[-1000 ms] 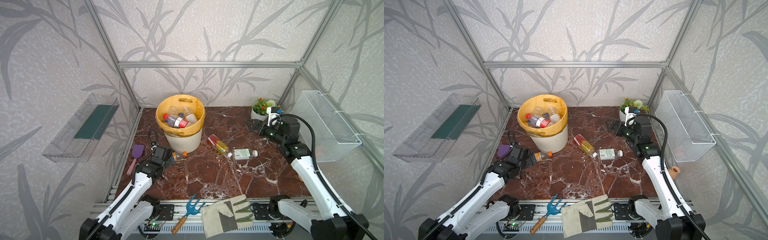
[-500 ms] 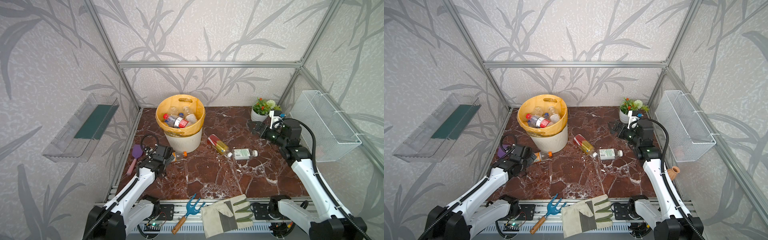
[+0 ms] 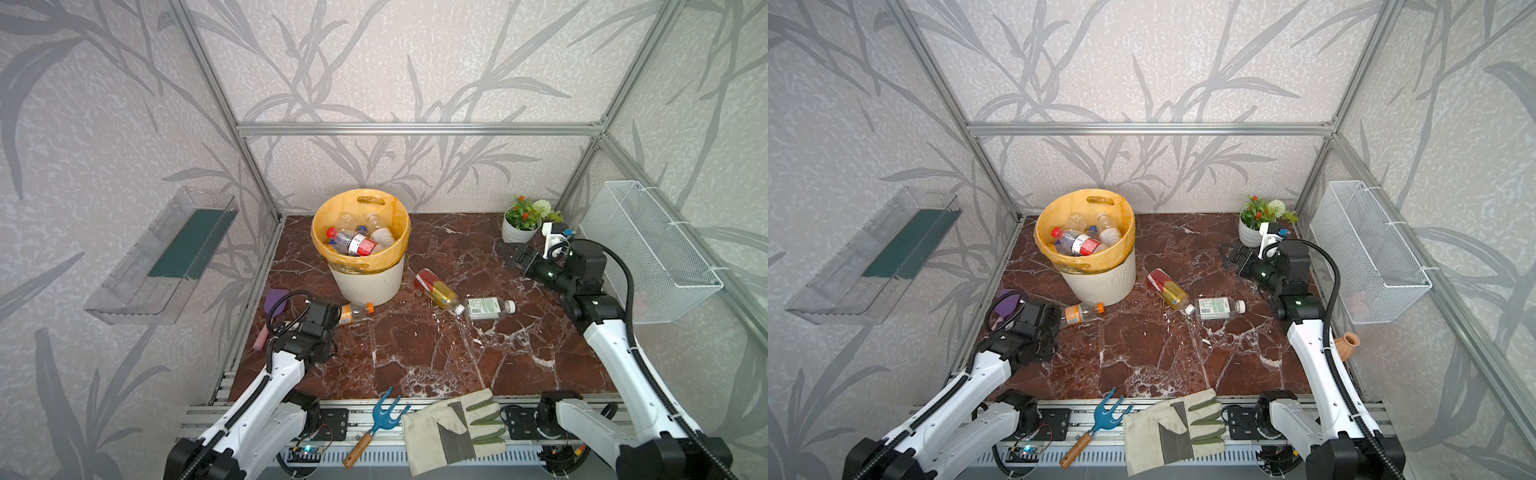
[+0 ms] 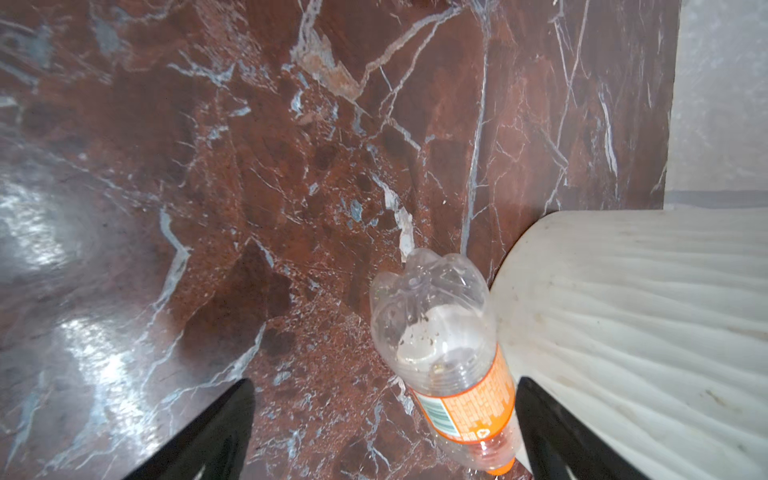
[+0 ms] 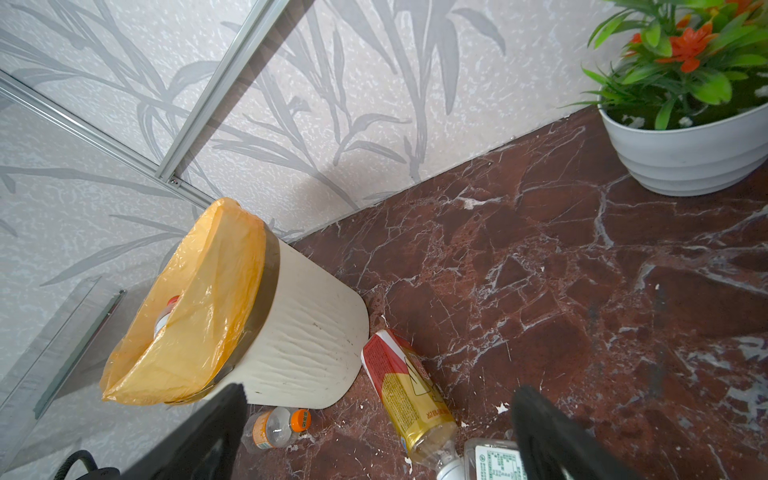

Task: Throw the plastic bottles in the bin
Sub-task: 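Lower the left gripper onto the orange-labelled bottle while the right gripper withdraws, then lift the orange-labelled bottle and carry it over the bin with the left gripper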

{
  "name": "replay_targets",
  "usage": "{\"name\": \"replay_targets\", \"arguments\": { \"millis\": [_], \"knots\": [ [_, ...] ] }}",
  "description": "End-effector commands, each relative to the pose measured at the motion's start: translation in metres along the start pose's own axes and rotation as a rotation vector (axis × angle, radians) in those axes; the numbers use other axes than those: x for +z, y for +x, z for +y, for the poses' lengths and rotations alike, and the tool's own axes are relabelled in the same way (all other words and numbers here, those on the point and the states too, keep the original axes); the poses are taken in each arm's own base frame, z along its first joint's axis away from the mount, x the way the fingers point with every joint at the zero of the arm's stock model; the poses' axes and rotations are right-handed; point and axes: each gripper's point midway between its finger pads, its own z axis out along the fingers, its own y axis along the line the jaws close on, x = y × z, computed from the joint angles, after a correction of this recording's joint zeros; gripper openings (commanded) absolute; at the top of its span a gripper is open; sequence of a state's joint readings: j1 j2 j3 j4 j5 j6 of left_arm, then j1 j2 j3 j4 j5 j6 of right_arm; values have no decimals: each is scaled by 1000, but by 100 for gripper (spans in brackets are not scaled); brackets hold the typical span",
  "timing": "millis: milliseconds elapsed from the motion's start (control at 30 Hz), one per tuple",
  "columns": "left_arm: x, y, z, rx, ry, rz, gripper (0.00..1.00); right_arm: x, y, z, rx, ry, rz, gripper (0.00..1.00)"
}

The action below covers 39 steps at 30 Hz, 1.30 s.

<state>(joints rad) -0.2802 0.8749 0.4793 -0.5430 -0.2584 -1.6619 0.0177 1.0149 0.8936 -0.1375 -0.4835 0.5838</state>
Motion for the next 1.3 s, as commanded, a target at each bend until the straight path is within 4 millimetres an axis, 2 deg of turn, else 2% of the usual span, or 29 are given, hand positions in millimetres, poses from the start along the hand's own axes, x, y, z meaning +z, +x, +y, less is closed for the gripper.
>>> {"name": "replay_targets", "arguments": {
  "millis": [0, 100, 267, 433, 533, 800, 1067, 1267],
  "knots": [
    [3, -9, -8, -111, 32, -55, 96, -1, 0, 4, 2, -28, -5, 99],
    [9, -2, -18, -58, 14, -35, 95, -1, 0, 3, 5, -26, -2, 99],
    [24, 11, -17, -53, -64, 6, 95, -5, 1, 1, -22, 5, 12, 99],
    [26, 6, -17, -60, -94, -33, 95, -14, 4, -2, -54, 41, 20, 99],
    [31, 9, -19, -51, -97, -24, 94, -17, 6, -5, -65, 61, 30, 99],
    [59, 29, -3, -20, -224, 33, 94, -20, 6, -5, -80, 75, 43, 99],
    [57, 20, 4, -23, -236, -13, 90, -22, 10, -12, -69, 91, 47, 99],
    [59, 19, 8, -14, -236, -5, 80, -22, 10, -13, -66, 90, 45, 99]
  ]
}}
